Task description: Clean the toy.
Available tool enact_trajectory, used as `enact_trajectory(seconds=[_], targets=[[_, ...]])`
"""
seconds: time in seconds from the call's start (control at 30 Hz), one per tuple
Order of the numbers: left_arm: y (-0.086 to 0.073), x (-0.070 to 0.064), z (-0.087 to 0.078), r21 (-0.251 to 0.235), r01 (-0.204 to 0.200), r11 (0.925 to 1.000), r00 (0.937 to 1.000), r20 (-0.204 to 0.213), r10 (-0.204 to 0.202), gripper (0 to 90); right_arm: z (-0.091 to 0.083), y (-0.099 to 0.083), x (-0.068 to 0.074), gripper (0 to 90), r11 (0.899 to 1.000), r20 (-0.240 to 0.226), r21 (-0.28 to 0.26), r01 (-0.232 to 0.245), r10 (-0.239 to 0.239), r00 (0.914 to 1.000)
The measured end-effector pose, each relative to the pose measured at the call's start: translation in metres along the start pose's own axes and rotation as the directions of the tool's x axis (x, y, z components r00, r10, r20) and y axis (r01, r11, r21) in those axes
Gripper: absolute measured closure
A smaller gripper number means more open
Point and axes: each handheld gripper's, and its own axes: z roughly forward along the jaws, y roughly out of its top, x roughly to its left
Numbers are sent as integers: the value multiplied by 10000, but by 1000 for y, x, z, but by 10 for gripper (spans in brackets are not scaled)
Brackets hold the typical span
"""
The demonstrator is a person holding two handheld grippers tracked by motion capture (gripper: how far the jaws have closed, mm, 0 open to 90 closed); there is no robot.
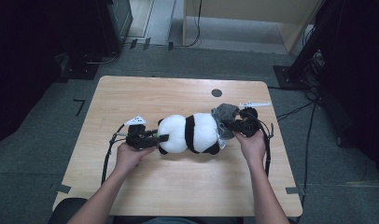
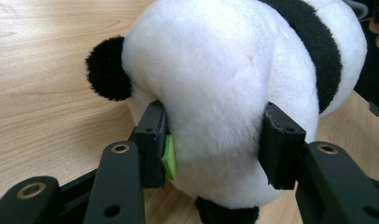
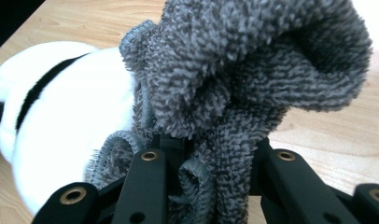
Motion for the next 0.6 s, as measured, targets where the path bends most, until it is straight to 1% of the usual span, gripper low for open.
enact_trajectory(seconds=[0.03,0.1,0.17,0.23,0.3,0.37,0.43,0.5,0.6], targets=[[0,0,0,6,-12,10000,10000,1,12,508,0,0,-2,704,10000,-44,10,-68,68,10000],[-1,0,0,15,-61,10000,10000,3,61,508,-3,1,-5,705,9999,230,83,-70,68,9997],[-1,0,0,36,-103,9999,9999,-36,104,508,-6,2,-7,706,9999,390,145,-92,86,9992],[-1,0,0,17,-114,9999,9999,-51,115,508,-12,4,-7,706,10000,405,40,-48,47,9992],[-1,0,0,12,-109,9999,9999,-49,109,508,-19,9,-3,706,9999,375,-128,12,-8,9993],[-1,0,0,13,-133,9999,9999,-60,133,508,-26,15,4,705,9992,273,-350,217,-207,9994],[-1,0,0,9,-147,9999,9999,-69,147,507,-33,22,13,706,9975,130,-572,414,-407,9991],[-1,-1,0,-26,-118,9999,9999,-67,118,507,-37,30,26,706,9952,-72,-727,652,-659,9978],[-1,-1,0,-31,-116,9999,9999,-54,116,508,-37,41,49,705,9892,-449,-952,1111,-1157,9923]])
